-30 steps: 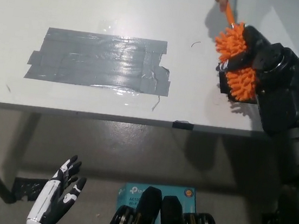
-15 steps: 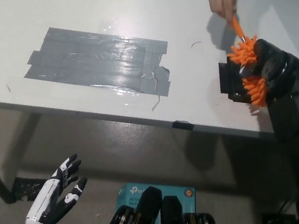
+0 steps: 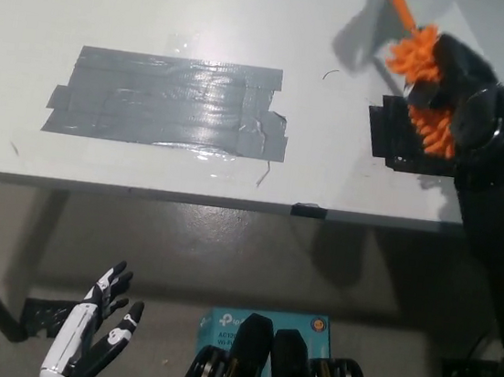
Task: A person hands an oraange duster to the robot and the robot grabs it with its right hand and places it on the black marked spot infron tof it on the desk
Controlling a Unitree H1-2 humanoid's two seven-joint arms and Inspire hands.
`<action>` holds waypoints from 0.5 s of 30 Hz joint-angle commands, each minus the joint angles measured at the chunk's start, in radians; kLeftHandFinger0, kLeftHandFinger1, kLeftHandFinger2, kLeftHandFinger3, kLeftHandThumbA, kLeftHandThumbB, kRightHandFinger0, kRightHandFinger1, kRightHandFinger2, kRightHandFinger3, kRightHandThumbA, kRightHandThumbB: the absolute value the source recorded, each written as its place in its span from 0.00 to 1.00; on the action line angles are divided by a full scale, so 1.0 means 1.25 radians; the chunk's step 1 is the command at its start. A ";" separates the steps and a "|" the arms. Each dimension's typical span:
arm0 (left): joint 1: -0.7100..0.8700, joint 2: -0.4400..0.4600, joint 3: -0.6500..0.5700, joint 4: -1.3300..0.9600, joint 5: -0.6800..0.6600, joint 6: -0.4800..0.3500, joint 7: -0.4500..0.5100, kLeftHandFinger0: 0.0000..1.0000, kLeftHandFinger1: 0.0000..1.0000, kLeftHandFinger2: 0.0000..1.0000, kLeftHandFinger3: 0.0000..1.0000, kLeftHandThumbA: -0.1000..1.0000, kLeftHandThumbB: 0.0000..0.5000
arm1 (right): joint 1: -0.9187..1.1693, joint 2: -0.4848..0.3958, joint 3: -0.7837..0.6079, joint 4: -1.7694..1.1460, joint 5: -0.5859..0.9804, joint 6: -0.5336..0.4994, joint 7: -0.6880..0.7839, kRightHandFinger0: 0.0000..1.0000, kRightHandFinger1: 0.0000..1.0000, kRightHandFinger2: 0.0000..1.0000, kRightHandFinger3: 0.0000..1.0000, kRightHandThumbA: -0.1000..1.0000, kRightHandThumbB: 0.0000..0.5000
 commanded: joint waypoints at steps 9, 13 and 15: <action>-0.003 0.021 0.014 -0.012 0.006 -0.008 0.003 0.96 1.00 1.00 1.00 0.63 0.25 | -0.045 -0.004 -0.129 -0.483 -0.058 0.000 0.150 0.32 0.71 0.95 0.96 0.00 0.38; -0.008 0.018 0.017 -0.009 0.004 -0.014 0.007 0.95 1.00 1.00 1.00 0.63 0.27 | -0.058 -0.013 -0.129 -0.435 -0.052 0.000 0.138 0.40 0.80 0.99 1.00 0.00 0.40; -0.003 0.019 0.016 -0.012 0.005 -0.019 0.006 0.95 1.00 1.00 1.00 0.63 0.24 | -0.060 -0.013 -0.136 -0.392 -0.041 0.000 0.144 0.31 0.71 0.94 1.00 0.00 0.37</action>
